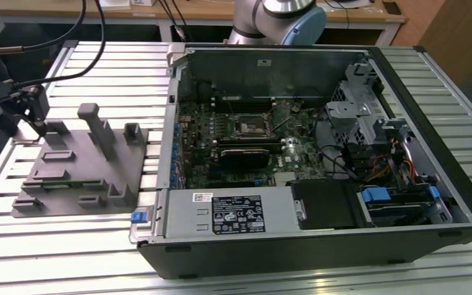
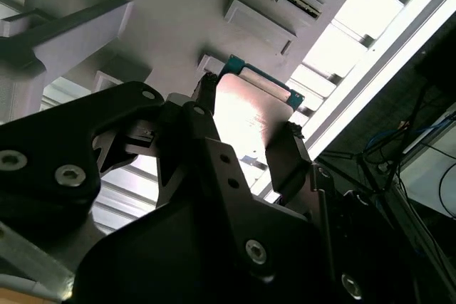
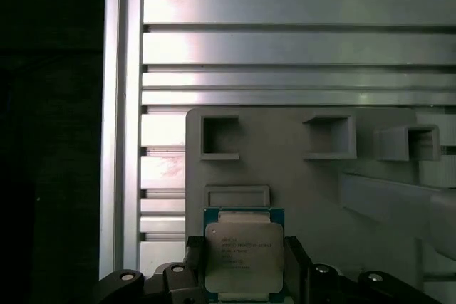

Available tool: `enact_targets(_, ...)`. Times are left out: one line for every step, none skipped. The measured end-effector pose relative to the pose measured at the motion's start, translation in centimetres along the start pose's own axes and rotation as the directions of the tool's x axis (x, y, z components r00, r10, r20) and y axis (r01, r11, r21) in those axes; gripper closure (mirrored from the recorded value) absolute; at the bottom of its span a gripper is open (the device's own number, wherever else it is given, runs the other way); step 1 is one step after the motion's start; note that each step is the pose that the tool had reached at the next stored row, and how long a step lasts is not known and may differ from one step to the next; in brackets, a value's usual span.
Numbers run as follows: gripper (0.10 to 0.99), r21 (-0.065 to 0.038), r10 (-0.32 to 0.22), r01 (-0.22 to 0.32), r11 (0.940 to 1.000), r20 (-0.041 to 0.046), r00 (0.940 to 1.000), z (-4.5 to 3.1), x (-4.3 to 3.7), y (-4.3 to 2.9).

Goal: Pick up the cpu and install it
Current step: 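Pick up the cpu and move it towards the insertion slot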

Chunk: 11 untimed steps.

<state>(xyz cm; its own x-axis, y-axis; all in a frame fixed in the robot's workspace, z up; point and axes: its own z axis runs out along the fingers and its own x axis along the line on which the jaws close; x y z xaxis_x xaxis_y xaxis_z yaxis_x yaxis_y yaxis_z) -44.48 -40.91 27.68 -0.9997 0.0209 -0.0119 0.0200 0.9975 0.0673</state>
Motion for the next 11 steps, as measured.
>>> enact_targets(0.553,0.000,0.000,0.000,1.0000,-0.0001,1.0000,-0.06,0.00,0.00)
enact_targets(0.553,0.000,0.000,0.000,1.0000,-0.0001,1.0000,-0.12,0.00,0.01)
enact_targets(0.553,0.000,0.000,0.000,1.0000,-0.0001,1.0000,-0.18,0.00,0.01)
enact_targets(0.553,0.000,0.000,0.000,1.0000,0.0000,1.0000,-0.24,0.00,0.02)
enact_targets(0.553,0.000,0.000,0.000,1.0000,-0.0001,1.0000,-0.30,0.00,0.02)
enact_targets(0.553,0.000,0.000,0.000,1.0000,-0.0001,1.0000,-0.37,0.00,0.03)
enact_targets(0.553,0.000,0.000,0.000,1.0000,0.0000,1.0000,-0.43,0.00,0.03)
enact_targets(0.553,0.000,0.000,0.000,1.0000,-0.0001,1.0000,-0.48,0.00,0.03)
enact_targets(0.553,0.000,0.000,0.000,1.0000,0.0000,1.0000,-0.54,-0.01,0.04)
enact_targets(0.553,0.000,0.000,0.000,1.0000,-0.0001,1.0000,-0.59,-0.01,0.04)
enact_targets(0.553,0.000,0.000,0.000,1.0000,-0.0001,1.0000,-0.65,-0.01,0.04)
